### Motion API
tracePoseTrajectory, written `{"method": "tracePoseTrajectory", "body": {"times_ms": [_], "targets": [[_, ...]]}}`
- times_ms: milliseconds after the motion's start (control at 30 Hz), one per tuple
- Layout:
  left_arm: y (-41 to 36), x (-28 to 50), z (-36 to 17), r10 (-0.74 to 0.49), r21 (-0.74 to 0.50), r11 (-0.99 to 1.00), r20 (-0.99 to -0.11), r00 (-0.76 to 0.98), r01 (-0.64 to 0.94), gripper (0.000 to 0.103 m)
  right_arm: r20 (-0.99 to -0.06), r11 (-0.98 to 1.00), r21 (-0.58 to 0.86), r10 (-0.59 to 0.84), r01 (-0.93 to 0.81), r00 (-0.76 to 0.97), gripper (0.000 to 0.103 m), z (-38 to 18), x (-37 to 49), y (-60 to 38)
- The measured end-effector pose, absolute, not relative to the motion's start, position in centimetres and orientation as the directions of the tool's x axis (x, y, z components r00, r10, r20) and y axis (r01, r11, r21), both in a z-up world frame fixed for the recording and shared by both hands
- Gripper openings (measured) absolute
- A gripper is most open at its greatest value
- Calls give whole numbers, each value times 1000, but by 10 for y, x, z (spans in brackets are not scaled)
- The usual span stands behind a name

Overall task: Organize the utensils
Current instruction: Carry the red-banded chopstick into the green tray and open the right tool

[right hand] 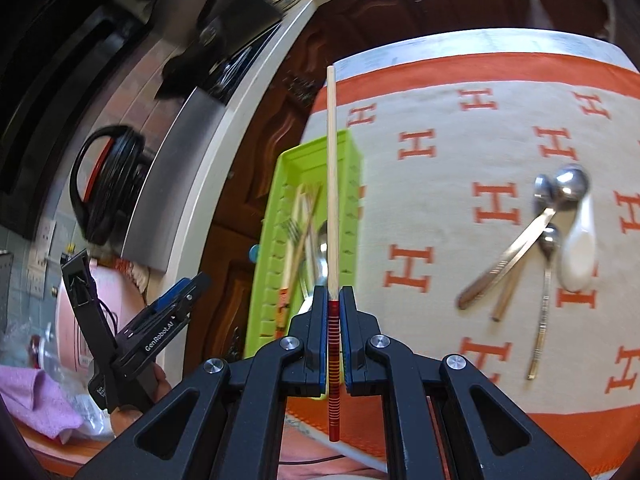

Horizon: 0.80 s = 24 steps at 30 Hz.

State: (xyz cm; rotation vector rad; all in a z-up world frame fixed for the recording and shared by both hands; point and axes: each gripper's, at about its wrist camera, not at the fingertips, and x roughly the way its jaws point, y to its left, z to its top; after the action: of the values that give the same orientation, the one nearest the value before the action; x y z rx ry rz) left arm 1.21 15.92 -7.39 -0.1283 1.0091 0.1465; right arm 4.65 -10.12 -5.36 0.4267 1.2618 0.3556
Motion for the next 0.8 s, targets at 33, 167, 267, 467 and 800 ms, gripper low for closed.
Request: {"method": "tracePoseTrajectory", "body": {"times_ms": [33,167,267,467,800], "targets": [[161,11,-74,63,-42,982,-848,526,-185,47,-835,869,495,485,-31,259,5,-53,47,-94],[166,9,-76,50,-57,981,-849,526,-185,47,-839,866,499,494,-40,227,5,-53,52,-68],[168,10,-78,46,-60,981,-849,526,-182,47,-841,864,501,499,-47,208,5,-56,57,-54],[172,9,-79,35,-73,981,-849,527,-182,47,-846,866,497,499,-60,188,5,-60,65,-31],[174,8,-82,28,-80,980,-850,526,-182,51,-854,868,496,493,-27,169,6,-74,79,-16]]}}
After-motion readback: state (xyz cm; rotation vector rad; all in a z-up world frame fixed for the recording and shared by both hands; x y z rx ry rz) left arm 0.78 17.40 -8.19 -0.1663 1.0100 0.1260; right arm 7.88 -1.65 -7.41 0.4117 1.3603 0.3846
